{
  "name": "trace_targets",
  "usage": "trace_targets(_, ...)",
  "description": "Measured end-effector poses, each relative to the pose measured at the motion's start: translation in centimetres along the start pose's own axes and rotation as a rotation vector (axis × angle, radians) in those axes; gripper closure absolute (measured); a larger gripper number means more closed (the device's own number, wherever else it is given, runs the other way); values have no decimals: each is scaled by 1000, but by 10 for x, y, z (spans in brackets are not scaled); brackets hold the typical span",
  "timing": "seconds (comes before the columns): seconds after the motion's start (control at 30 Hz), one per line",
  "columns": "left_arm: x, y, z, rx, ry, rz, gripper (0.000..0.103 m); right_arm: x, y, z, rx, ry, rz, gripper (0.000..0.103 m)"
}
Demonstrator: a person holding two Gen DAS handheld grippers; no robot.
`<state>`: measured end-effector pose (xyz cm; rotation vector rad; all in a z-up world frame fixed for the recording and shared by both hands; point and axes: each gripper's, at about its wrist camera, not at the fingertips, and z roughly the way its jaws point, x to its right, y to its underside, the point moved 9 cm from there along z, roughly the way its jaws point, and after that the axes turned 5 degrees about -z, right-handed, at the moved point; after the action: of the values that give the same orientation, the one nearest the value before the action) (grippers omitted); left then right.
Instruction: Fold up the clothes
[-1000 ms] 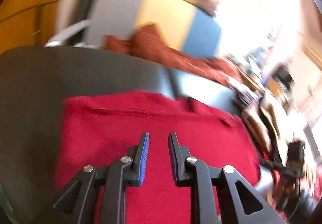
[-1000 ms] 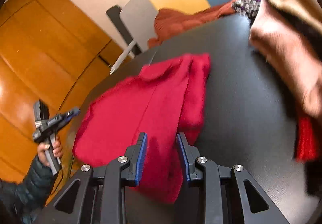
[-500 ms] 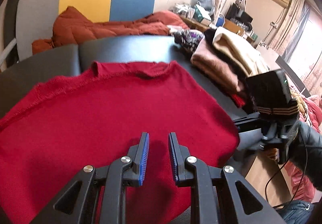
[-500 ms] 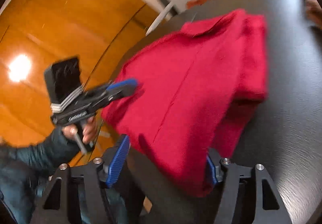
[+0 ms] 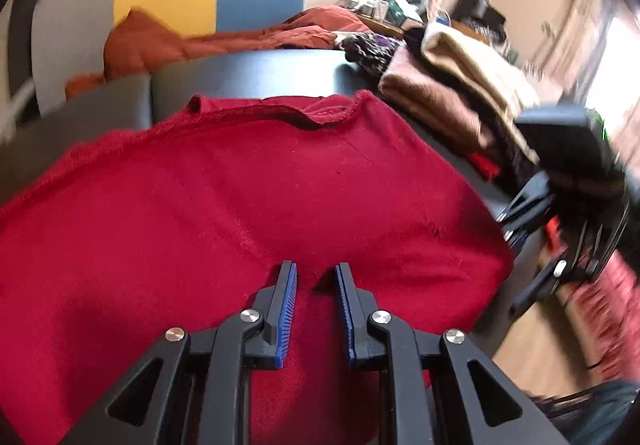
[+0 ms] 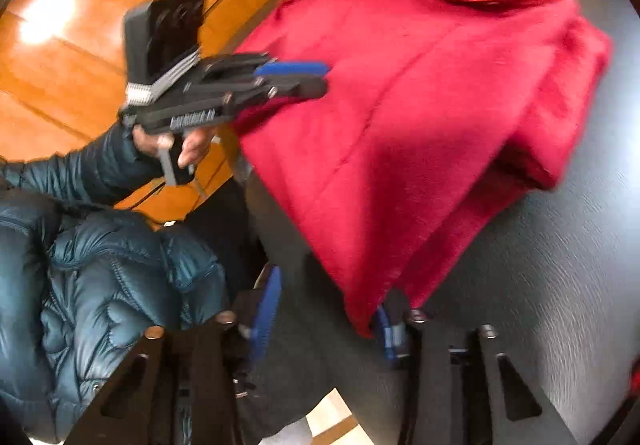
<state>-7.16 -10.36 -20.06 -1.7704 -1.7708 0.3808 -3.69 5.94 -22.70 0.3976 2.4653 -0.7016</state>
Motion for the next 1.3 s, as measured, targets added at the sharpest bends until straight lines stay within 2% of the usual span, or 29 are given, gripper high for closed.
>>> trace_targets(0.03,3,0,-1,5,-17,16,84,2,0,-4,22,13,16,63)
trace_targets(0.1,5,-4,-4,9,-1,-7,84,4,1,-13,60,55,43,63)
trace_targets(0.13,4,-5,-8,17,19,-32,83,5,2,-18,78,79,55,61)
trace_targets(0.17,1,-6,-12,26,33,-56,83,7,2,-25,95,109,62,54)
trace_targets(0.27,-5,-4,-24,59,47,-99,82,12,-4,-52,156,210,64,53)
trace_targets(0.43,-11,10,-39,75,45,-126,82,-2,-55,-71,317,342,19,53)
trace_targets(0.47,-11,13,-38,69,43,-127,82,-2,-67,-65,335,365,18,49)
trace_targets(0.53,-13,25,-38,52,37,-135,82,-1,-86,-53,364,414,14,48)
trace_targets(0.63,-15,48,-31,7,24,-151,82,8,-84,-34,358,501,-3,48)
trace_targets(0.7,-17,58,-32,26,28,-175,82,14,-83,-21,354,559,-14,48)
trace_targets(0.83,-21,62,-33,31,59,-227,80,26,-80,3,346,676,-37,48)
trace_targets(0.9,-21,61,-36,29,52,-223,80,31,-79,12,340,725,-46,47)
trace_targets(1.0,-33,61,-53,49,50,-271,80,31,-86,13,304,728,-30,46)
trace_targets(1.07,-54,62,-77,96,37,-335,80,30,-91,10,284,715,-4,45)
trace_targets(1.2,-119,83,-143,214,-76,-467,79,21,-112,-8,318,705,-9,45)
trace_targets(1.3,-165,109,-174,242,-154,-565,75,13,-137,-11,361,702,-38,36)
